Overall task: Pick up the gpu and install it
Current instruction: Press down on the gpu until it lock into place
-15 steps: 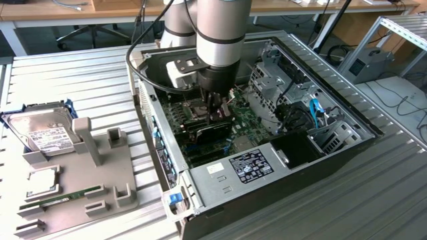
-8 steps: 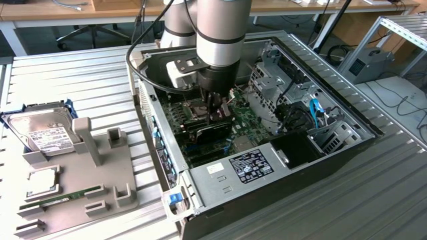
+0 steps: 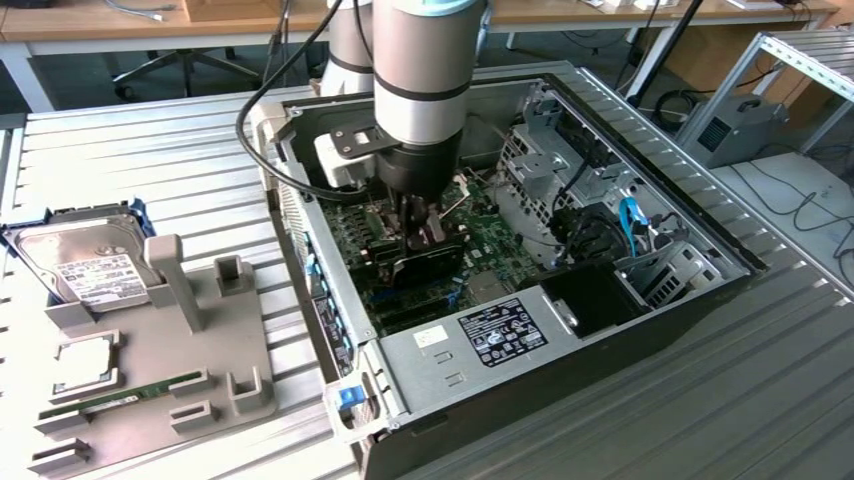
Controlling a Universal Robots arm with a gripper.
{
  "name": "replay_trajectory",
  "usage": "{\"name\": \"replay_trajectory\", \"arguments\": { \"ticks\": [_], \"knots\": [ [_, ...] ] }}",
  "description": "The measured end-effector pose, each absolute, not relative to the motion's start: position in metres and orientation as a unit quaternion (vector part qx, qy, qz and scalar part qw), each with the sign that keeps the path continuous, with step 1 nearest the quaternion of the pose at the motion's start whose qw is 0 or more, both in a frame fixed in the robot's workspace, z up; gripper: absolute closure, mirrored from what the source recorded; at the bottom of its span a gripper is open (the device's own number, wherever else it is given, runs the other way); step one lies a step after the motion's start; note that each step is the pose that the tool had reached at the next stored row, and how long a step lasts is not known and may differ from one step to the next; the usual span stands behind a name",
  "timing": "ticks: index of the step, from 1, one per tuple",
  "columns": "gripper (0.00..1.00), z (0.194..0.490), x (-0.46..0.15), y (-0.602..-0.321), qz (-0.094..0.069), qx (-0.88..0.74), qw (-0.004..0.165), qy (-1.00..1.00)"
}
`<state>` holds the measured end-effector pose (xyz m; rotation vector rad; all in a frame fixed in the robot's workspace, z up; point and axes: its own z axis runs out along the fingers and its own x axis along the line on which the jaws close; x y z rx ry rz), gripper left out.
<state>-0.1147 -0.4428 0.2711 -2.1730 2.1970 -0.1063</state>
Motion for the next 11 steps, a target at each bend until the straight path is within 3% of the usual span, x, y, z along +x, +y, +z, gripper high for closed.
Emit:
{"name": "replay_trajectory", "arguments": {
  "ticks": [11],
  "knots": [
    [0.89, 0.2676, -0.121, -0.4426, -0.034, -0.703, 0.025, 0.71]
  ]
}}
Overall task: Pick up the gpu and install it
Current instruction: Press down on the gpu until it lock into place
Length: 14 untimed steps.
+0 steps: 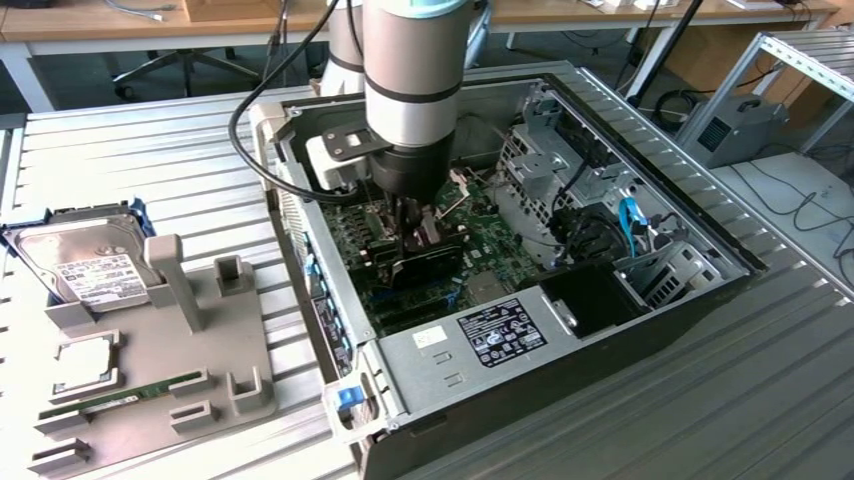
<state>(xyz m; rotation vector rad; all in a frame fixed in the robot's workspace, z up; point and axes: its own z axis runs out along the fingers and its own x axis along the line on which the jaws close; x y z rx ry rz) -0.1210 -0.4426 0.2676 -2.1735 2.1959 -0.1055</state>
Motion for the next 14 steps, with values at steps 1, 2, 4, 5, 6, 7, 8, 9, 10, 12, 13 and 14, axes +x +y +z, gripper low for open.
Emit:
{"name": "replay_trajectory", "arguments": {
  "ticks": [1, 2, 4, 5, 6, 7, 8, 9, 10, 12, 13, 14],
  "knots": [
    [0.89, 0.269, -0.12, -0.442, -0.034, -0.703, 0.026, 0.71],
    [0.89, 0.271, -0.119, -0.442, -0.034, -0.703, 0.026, 0.71],
    [0.89, 0.277, -0.115, -0.443, -0.034, -0.703, 0.025, 0.71],
    [0.89, 0.278, -0.113, -0.443, -0.034, -0.703, 0.025, 0.71],
    [0.89, 0.279, -0.111, -0.443, -0.034, -0.703, 0.025, 0.71],
    [0.89, 0.279, -0.109, -0.443, -0.034, -0.703, 0.025, 0.71],
    [0.89, 0.28, -0.106, -0.443, -0.034, -0.703, 0.025, 0.71],
    [0.89, 0.28, -0.103, -0.443, -0.034, -0.703, 0.025, 0.71],
    [0.89, 0.28, -0.101, -0.443, -0.034, -0.703, 0.025, 0.71],
    [0.89, 0.282, -0.096, -0.443, -0.034, -0.703, 0.025, 0.71],
    [0.89, 0.283, -0.094, -0.443, -0.034, -0.703, 0.025, 0.71],
    [0.89, 0.285, -0.093, -0.443, -0.034, -0.703, 0.025, 0.71]
  ]
}}
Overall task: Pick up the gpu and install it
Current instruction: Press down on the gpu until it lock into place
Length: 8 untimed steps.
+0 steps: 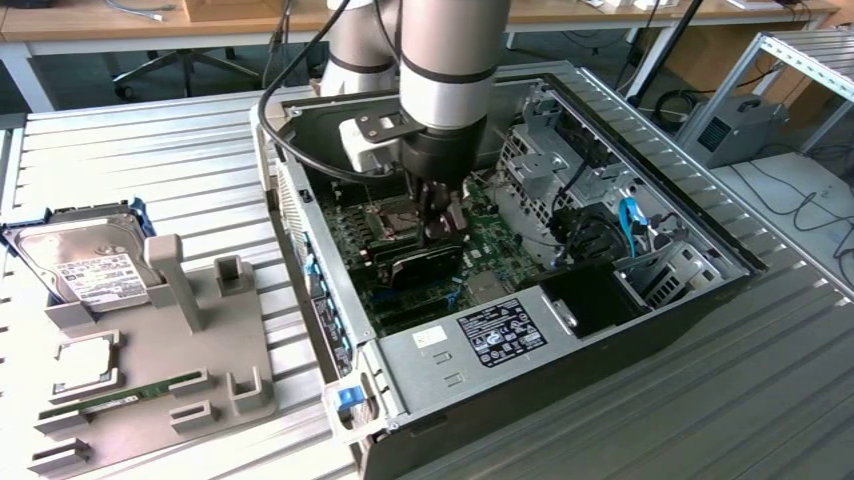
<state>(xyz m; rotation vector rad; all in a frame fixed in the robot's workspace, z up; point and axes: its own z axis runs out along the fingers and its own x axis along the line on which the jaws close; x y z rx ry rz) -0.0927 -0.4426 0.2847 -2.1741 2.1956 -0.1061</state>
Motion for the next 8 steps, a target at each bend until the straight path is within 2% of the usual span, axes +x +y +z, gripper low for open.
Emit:
{"name": "replay_trajectory", "arguments": {
  "ticks": [8],
  "knots": [
    [0.89, 0.2888, -0.091, -0.4424, -0.034, -0.703, 0.025, 0.71]
  ]
}}
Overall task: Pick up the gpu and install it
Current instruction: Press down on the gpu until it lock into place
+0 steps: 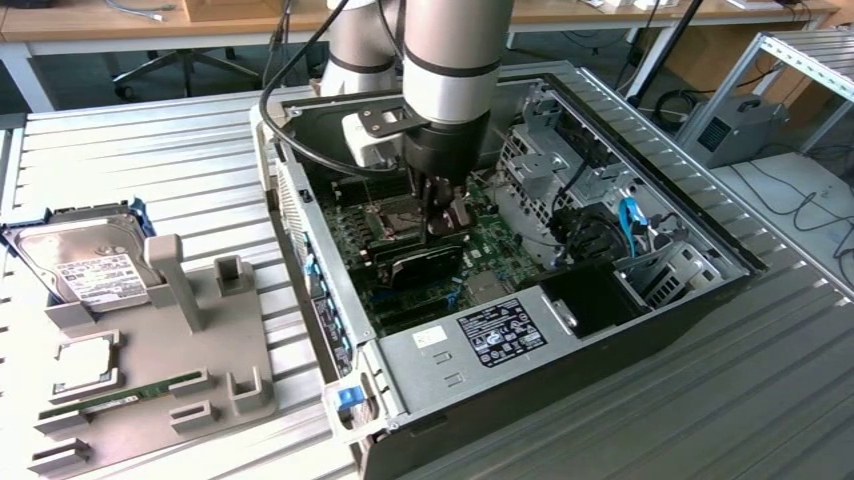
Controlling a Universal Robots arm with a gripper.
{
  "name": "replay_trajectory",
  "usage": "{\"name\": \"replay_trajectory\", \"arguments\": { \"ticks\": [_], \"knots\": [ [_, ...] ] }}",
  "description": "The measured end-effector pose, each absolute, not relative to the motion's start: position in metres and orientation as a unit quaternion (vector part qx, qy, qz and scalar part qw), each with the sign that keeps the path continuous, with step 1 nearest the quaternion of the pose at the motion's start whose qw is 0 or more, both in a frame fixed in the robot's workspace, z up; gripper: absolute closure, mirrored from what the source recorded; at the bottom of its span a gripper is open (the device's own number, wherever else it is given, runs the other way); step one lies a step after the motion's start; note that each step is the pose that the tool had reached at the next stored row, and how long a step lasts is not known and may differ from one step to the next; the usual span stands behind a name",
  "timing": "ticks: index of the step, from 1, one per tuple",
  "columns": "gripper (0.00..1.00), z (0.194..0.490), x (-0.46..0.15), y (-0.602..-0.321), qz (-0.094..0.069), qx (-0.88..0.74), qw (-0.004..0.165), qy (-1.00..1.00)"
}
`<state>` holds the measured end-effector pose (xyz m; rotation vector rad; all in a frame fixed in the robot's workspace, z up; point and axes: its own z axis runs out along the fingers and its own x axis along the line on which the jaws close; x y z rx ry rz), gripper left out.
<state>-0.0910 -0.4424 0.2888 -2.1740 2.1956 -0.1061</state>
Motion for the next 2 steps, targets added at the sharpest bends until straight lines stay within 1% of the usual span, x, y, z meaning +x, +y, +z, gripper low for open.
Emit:
{"name": "replay_trajectory", "arguments": {
  "ticks": [2],
  "knots": [
    [0.89, 0.2888, -0.091, -0.4424, -0.034, -0.703, 0.025, 0.71]
  ]
}}
